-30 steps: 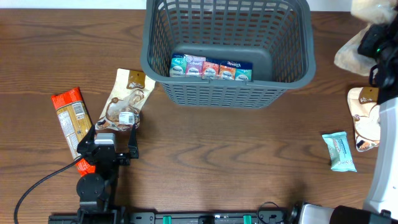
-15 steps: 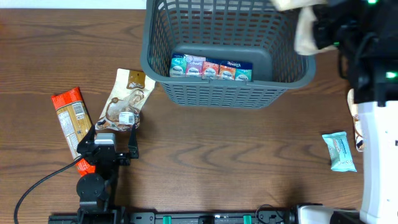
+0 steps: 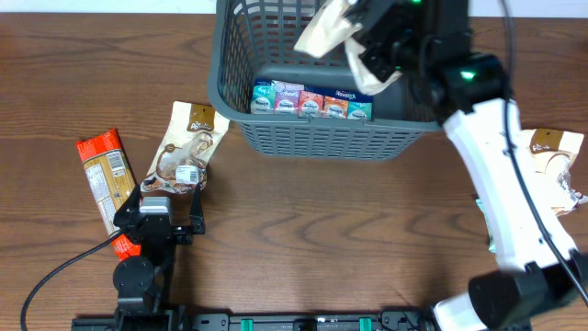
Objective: Pack container
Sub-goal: 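Carry the clear pouch into the grey basket, then release the pouch and withdraw the right gripper, then lower the right gripper onto the teal wipes packet and grasp, then carry the teal wipes packet into the grey basket and release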
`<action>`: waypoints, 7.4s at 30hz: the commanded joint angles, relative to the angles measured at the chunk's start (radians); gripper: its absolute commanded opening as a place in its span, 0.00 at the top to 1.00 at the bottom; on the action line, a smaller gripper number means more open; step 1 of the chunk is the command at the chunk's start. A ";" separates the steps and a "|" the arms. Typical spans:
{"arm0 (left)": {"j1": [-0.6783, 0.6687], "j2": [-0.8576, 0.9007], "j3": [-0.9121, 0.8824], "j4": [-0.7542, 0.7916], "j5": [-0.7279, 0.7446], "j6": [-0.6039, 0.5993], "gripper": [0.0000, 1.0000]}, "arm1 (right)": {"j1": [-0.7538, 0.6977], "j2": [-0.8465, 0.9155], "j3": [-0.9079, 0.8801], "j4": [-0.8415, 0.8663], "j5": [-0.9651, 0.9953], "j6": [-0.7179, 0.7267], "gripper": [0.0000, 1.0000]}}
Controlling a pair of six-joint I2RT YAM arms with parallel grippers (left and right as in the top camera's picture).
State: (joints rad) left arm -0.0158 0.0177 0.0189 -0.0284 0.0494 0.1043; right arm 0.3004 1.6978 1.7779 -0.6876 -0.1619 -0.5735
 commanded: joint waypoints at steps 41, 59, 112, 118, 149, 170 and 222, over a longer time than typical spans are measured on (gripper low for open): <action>-0.003 -0.001 -0.015 -0.038 -0.009 -0.005 0.01 | -0.103 -0.009 0.138 -0.067 -0.022 0.240 0.01; -0.003 -0.001 -0.015 -0.038 -0.009 -0.005 0.01 | -0.812 -0.081 0.190 -0.797 0.018 0.428 0.01; -0.002 -0.001 -0.015 -0.038 -0.010 -0.005 0.01 | -0.976 -0.191 -0.812 -0.222 0.019 0.003 0.01; -0.002 -0.001 -0.015 -0.038 -0.010 -0.005 0.01 | -1.017 -0.153 -0.812 -0.196 0.003 -0.037 0.02; -0.002 -0.001 -0.015 -0.038 -0.009 -0.005 0.01 | -1.041 0.021 -0.812 -0.124 0.080 -0.097 0.22; -0.002 -0.001 -0.015 -0.038 -0.009 -0.005 0.01 | -1.041 0.021 -0.812 -0.103 0.214 -0.050 0.34; -0.003 -0.001 -0.015 -0.038 -0.009 -0.005 0.01 | -0.695 -0.042 -0.070 -0.292 -0.028 0.345 0.99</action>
State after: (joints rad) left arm -0.0162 0.0177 0.0193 -0.0284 0.0494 0.1043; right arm -0.4374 1.7023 1.5715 -0.9565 -0.1108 -0.3073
